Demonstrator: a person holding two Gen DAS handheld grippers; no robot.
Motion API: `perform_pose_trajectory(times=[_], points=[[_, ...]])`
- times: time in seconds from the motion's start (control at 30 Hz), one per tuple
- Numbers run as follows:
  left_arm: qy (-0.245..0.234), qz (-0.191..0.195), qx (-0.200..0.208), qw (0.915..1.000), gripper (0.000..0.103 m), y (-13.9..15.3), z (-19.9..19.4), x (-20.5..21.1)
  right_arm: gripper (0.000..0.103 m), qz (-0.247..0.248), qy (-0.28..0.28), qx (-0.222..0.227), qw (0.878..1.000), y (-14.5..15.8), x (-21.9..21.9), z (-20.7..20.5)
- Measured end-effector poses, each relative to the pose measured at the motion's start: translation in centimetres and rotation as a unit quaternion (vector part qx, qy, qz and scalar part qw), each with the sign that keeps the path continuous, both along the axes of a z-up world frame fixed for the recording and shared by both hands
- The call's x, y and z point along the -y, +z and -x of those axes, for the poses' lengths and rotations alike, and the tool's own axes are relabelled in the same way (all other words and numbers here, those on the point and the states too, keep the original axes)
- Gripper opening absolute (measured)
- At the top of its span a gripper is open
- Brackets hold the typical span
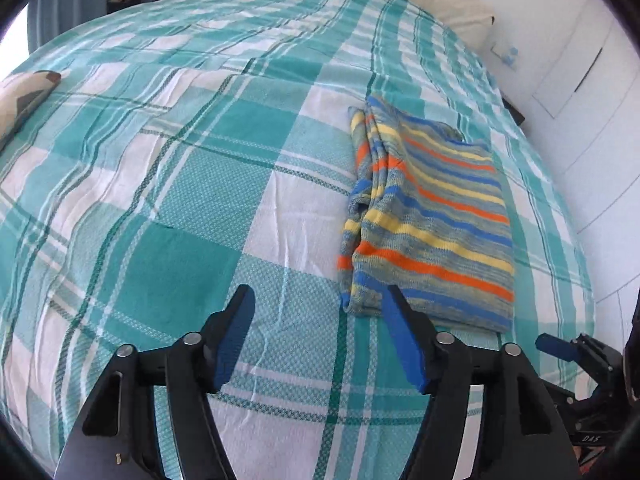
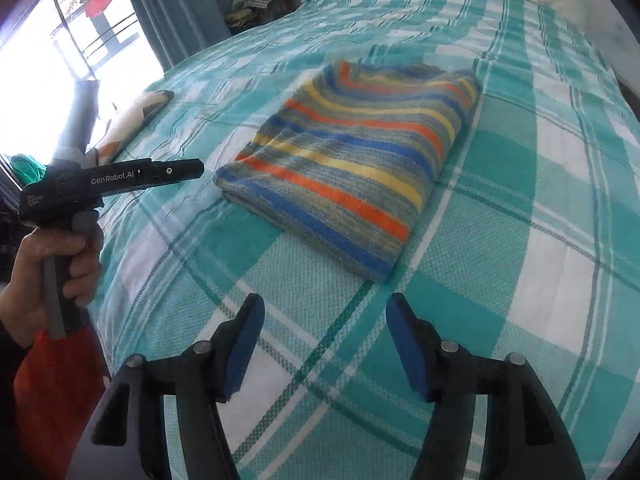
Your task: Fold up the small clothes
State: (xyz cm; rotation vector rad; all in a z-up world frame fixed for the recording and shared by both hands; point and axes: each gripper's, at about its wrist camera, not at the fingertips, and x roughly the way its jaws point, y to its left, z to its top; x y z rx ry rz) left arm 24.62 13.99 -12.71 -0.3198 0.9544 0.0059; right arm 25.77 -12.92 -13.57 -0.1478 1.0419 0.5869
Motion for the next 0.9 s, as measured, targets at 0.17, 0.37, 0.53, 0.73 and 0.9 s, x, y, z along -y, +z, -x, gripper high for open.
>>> perform_pose_trajectory(times=[0.17,0.37,0.53,0.73,0.9], points=[[0.000,-0.055,0.019,0.9983,0.086,2.3,2.6,1.0,0.079,0.004,-0.058,0.034,0.998,2.2,2.7,3.8],[-0.008,-0.107,0.038,0.9935,0.086,4.2,4.1,2.3,0.081,-0.011,-0.122,0.016,0.992,1.7,4.2,5.9],[-0.013,-0.149,0.051,0.9874,0.086,5.2,4.9,3.2,0.081,-0.028,-0.142,0.004,0.989,1.5,4.7,6.7],[-0.019,-0.162,0.051,0.9852,0.088,5.3,4.5,3.6,0.081,-0.023,-0.140,0.005,0.990,1.5,4.4,7.0],[-0.041,-0.043,0.026,0.9979,0.094,3.4,2.1,0.9,0.081,-0.036,-0.150,-0.018,0.988,0.8,5.3,5.9]])
